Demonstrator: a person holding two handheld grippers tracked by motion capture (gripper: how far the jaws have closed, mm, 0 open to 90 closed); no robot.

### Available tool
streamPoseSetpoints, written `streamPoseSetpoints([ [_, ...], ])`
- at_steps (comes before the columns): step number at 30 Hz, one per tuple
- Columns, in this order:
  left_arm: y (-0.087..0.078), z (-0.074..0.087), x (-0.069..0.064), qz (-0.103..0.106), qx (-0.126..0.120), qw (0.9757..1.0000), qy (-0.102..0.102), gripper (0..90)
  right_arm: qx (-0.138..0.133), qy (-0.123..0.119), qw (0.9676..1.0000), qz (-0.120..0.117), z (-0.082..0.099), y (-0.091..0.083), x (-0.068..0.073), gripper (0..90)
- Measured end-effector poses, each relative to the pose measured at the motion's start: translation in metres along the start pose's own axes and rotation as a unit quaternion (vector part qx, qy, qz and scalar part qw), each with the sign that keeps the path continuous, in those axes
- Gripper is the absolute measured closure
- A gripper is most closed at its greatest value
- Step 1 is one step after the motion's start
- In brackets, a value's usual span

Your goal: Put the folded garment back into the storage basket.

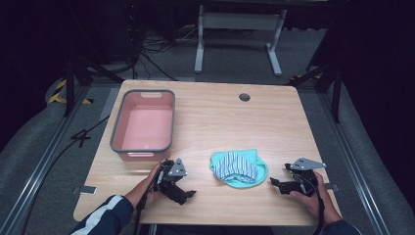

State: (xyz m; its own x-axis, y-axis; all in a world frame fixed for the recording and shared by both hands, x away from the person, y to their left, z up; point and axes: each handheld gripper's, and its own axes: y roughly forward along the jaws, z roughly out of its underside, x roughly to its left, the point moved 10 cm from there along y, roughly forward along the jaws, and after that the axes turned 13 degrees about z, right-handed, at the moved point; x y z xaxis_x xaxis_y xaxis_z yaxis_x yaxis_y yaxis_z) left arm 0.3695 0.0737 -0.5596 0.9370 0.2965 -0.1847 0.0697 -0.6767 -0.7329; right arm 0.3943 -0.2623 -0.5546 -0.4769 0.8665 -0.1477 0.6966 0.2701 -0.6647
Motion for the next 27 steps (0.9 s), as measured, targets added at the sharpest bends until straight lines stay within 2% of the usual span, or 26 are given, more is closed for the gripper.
streamPoseSetpoints([
  [18,-0.0016,0.0016,0.0003,0.006,0.001,0.9999,0.008,0.0,0.0,-0.001,1.0,-0.003,0.0005,-0.0004,-0.001,15.0],
  [27,-0.0026,0.0029,-0.0003,0.003,0.001,1.0,0.005,0.1,0.002,-0.003,1.0,-0.003,0.0003,0.0,-0.0012,15.0],
])
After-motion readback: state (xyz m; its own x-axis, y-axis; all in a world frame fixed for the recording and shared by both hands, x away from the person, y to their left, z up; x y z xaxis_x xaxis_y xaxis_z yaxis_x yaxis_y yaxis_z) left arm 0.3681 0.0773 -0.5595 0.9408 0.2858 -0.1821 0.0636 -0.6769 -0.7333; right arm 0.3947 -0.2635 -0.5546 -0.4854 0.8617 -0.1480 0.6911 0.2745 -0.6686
